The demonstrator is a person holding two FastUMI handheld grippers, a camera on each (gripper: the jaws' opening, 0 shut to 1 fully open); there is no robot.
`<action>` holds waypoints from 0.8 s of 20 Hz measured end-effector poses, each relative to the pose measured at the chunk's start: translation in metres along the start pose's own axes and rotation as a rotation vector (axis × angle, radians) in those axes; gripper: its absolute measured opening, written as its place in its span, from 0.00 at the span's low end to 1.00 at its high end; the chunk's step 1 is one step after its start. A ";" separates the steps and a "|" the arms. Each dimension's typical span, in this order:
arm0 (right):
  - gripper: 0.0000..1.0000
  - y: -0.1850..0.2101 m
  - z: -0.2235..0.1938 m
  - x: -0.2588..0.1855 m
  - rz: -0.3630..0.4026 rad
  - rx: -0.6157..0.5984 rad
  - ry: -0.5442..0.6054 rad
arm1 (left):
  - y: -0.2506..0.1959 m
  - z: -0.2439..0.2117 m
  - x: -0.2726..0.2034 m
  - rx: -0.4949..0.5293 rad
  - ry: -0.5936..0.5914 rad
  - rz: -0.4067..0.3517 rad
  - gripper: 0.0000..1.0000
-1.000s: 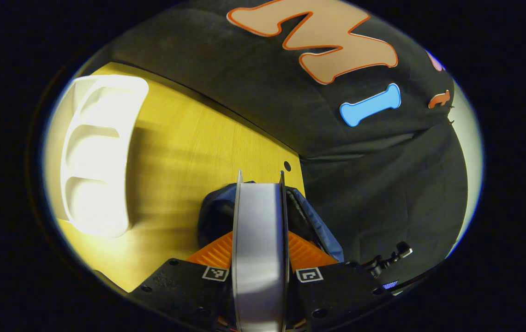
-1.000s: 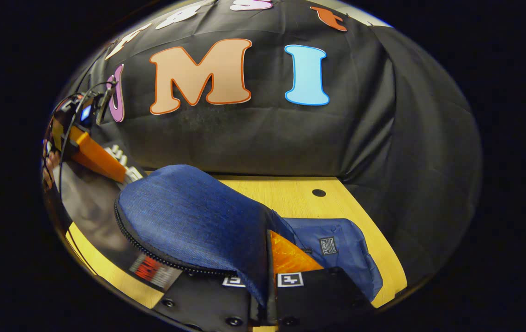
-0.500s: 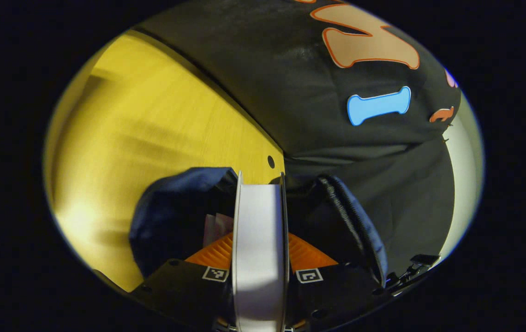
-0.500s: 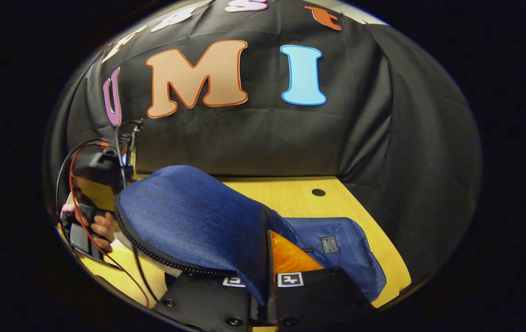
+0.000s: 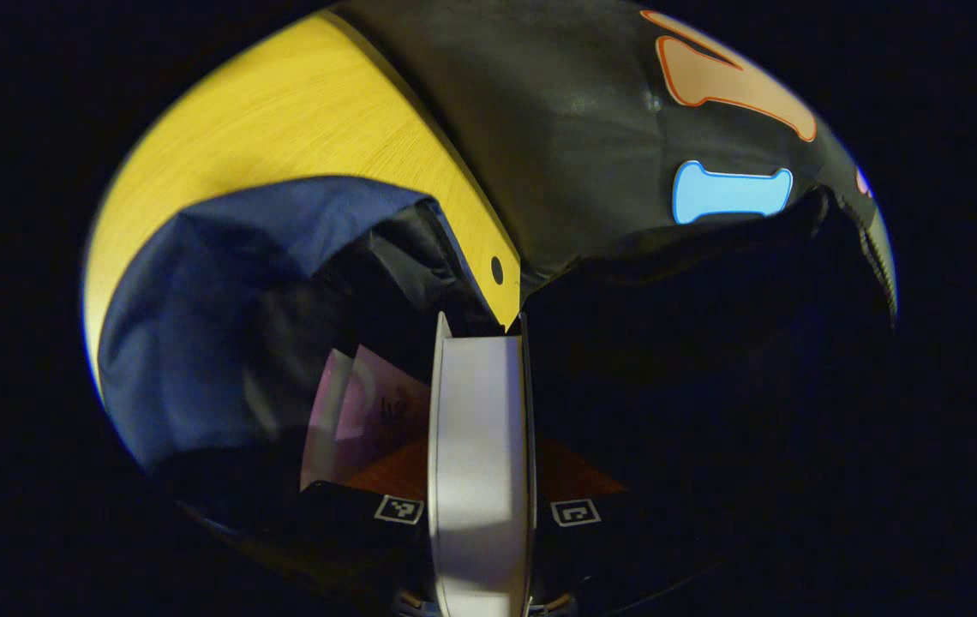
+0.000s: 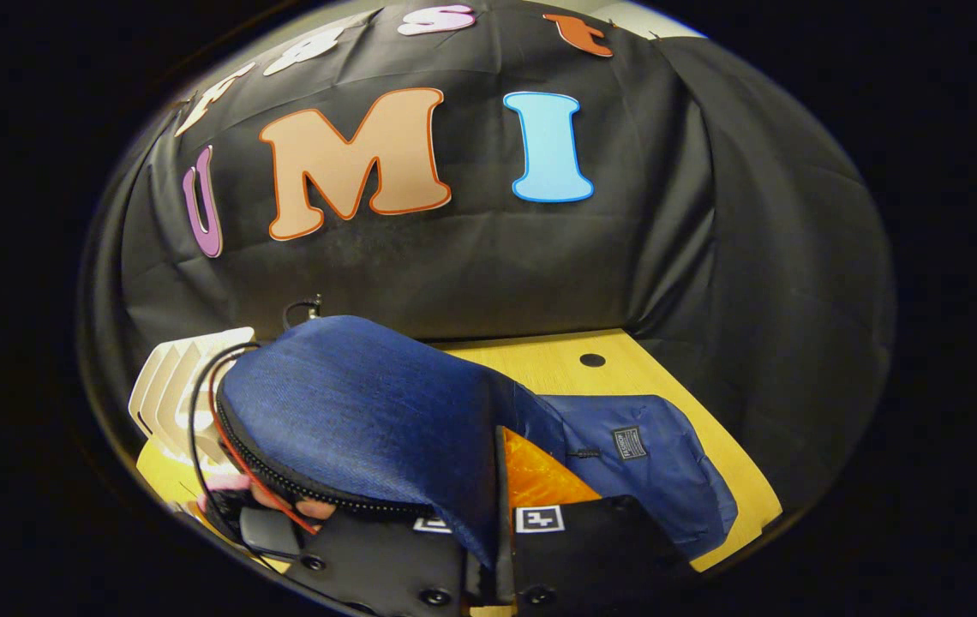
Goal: Open the schoolbag, grab two books from the bookshelf and put them into the schoolbag.
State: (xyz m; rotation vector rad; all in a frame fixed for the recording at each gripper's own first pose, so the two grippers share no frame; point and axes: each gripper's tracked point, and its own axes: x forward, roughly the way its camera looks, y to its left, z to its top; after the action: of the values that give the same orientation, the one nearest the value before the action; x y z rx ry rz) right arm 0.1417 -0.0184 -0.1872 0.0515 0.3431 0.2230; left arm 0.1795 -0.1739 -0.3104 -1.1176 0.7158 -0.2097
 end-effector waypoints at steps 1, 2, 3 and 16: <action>0.09 -0.001 -0.001 0.000 -0.003 0.011 -0.001 | 0.000 -0.004 0.007 -0.010 -0.004 -0.005 0.39; 0.09 -0.001 0.000 -0.001 -0.008 0.022 -0.004 | 0.000 -0.006 0.010 -0.018 -0.008 -0.010 0.39; 0.09 -0.001 0.000 -0.001 -0.010 0.031 -0.005 | -0.001 -0.010 0.013 -0.024 -0.013 -0.014 0.41; 0.38 -0.009 -0.003 -0.019 0.014 0.134 0.009 | 0.020 -0.018 -0.046 0.275 0.071 0.266 0.84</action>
State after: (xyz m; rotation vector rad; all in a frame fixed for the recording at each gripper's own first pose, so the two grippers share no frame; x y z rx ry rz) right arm 0.1253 -0.0315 -0.1846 0.1848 0.3663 0.2138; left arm 0.1297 -0.1561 -0.3133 -0.7479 0.8629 -0.1169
